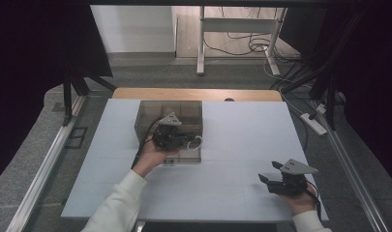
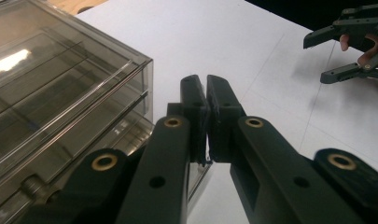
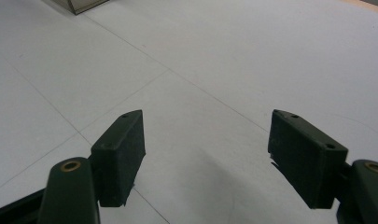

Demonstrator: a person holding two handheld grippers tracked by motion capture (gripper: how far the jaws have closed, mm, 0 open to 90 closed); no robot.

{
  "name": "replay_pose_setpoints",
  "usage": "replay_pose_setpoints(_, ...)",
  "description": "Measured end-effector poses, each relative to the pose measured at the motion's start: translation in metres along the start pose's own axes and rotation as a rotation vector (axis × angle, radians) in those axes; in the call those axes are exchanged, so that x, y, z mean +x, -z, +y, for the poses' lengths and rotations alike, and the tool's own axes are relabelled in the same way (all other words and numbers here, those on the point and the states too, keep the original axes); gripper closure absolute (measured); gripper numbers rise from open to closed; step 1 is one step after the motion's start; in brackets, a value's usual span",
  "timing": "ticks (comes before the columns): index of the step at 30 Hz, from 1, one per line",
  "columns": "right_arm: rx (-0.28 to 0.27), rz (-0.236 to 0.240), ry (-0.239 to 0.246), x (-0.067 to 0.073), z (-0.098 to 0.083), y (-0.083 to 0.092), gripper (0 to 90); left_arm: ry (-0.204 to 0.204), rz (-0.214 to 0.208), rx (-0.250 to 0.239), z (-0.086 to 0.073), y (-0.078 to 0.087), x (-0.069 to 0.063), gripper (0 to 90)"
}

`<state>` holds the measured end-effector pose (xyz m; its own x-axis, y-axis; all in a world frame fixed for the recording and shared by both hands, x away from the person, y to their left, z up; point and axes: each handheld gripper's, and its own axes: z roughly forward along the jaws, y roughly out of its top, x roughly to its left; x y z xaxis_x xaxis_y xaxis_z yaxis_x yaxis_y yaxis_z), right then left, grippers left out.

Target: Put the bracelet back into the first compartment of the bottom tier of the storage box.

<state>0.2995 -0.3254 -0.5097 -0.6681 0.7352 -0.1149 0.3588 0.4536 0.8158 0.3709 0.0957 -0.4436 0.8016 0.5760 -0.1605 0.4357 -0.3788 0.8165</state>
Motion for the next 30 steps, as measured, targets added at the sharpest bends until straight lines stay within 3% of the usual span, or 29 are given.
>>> replay_pose_setpoints(13,0.004,0.001,0.005,0.0,0.0,-0.001,27.0,0.032,0.026,0.007,-0.014,0.01,0.011,86.6)
replay_pose_setpoints(30,0.012,0.001,0.012,0.001,-0.001,-0.001,27.0,0.044,0.049,-0.012,-0.02,0.024,0.012,86.6)
